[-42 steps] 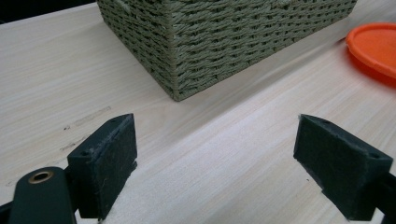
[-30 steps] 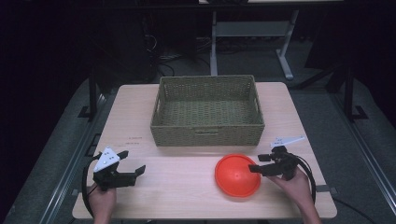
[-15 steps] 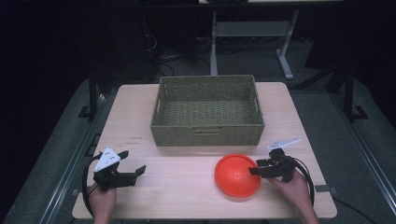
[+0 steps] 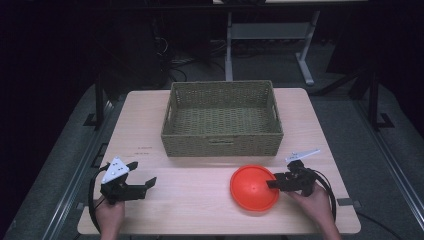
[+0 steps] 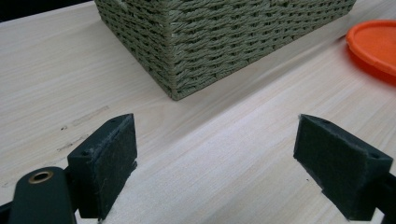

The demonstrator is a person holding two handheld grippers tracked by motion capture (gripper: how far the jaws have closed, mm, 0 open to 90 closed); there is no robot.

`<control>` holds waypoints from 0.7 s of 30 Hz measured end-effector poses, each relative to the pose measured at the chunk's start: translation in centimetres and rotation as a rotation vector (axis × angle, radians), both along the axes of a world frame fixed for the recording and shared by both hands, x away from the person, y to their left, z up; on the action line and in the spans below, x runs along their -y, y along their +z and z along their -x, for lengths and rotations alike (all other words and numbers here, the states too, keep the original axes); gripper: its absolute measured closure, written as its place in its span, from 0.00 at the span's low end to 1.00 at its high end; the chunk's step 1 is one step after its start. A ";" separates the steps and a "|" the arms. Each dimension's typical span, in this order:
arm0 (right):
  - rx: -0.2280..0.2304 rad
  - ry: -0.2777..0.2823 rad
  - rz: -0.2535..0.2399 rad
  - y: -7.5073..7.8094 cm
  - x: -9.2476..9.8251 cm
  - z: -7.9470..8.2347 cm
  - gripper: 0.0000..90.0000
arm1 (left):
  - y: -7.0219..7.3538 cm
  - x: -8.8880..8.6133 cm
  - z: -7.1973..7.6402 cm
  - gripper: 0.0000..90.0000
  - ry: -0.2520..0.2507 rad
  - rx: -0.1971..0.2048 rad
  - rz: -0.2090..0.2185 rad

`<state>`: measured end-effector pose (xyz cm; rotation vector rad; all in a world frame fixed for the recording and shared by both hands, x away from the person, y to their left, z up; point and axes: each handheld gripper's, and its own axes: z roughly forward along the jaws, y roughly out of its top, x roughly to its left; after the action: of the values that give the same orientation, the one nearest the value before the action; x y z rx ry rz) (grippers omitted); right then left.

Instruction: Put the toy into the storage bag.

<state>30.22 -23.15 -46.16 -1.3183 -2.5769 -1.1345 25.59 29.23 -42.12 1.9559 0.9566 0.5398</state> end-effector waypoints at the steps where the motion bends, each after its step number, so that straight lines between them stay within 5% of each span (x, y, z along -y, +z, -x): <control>1: -0.003 -0.002 -0.001 0.0 0.0 0.0 0.58 | 0.0 0.0 0.0 0.14 -0.001 -0.001 0.000; 21: -0.002 -0.021 0.002 -0.2 0.1 0.1 0.72 | 0.0 0.1 0.0 0.14 0.000 0.004 -0.004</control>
<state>30.12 -23.28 -46.32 -1.3496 -2.5694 -1.1343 25.58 29.13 -42.08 1.9579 0.9532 0.5458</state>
